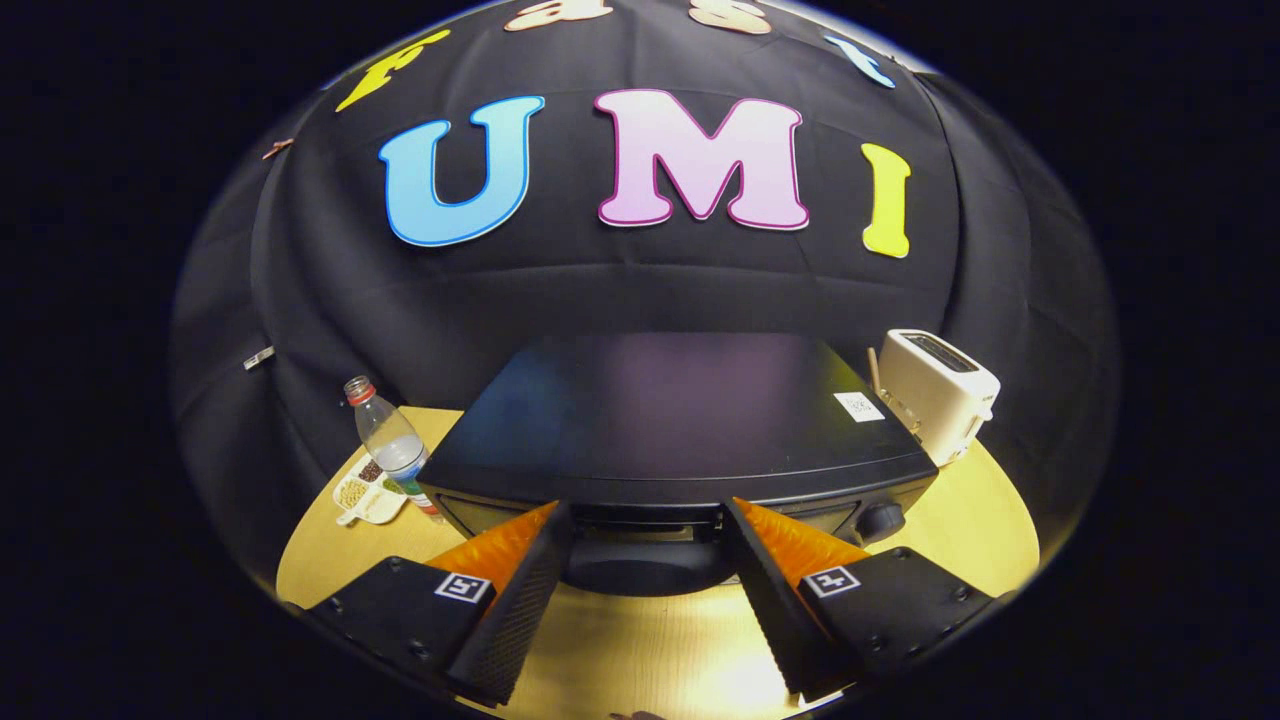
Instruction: Open the toaster oven, put the food inside, and close the toaster oven door.
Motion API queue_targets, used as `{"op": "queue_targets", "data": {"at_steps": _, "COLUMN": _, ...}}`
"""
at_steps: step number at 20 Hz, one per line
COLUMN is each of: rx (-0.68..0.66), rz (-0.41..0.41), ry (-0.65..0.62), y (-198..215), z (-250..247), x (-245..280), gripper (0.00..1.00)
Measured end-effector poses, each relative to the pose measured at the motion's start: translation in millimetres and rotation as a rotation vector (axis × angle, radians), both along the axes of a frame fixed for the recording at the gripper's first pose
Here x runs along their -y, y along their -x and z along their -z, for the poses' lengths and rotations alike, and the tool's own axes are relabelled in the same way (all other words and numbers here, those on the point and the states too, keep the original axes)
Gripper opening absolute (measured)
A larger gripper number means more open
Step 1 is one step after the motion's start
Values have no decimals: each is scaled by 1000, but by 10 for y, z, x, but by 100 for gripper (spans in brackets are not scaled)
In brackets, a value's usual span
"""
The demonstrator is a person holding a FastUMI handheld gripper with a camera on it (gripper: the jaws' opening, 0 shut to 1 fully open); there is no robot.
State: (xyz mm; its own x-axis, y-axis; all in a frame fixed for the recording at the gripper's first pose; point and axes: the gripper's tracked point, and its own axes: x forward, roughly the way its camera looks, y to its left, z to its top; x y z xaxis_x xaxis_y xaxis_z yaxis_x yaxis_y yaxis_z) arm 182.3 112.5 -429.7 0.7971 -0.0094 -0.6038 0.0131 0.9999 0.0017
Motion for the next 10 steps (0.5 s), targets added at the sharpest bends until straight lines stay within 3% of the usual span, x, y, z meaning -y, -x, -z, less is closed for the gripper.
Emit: {"op": "queue_targets", "data": {"at_steps": 10, "rx": -175, "rz": -45, "ry": 7, "y": 948, "z": 226, "x": 13, "gripper": 96}}
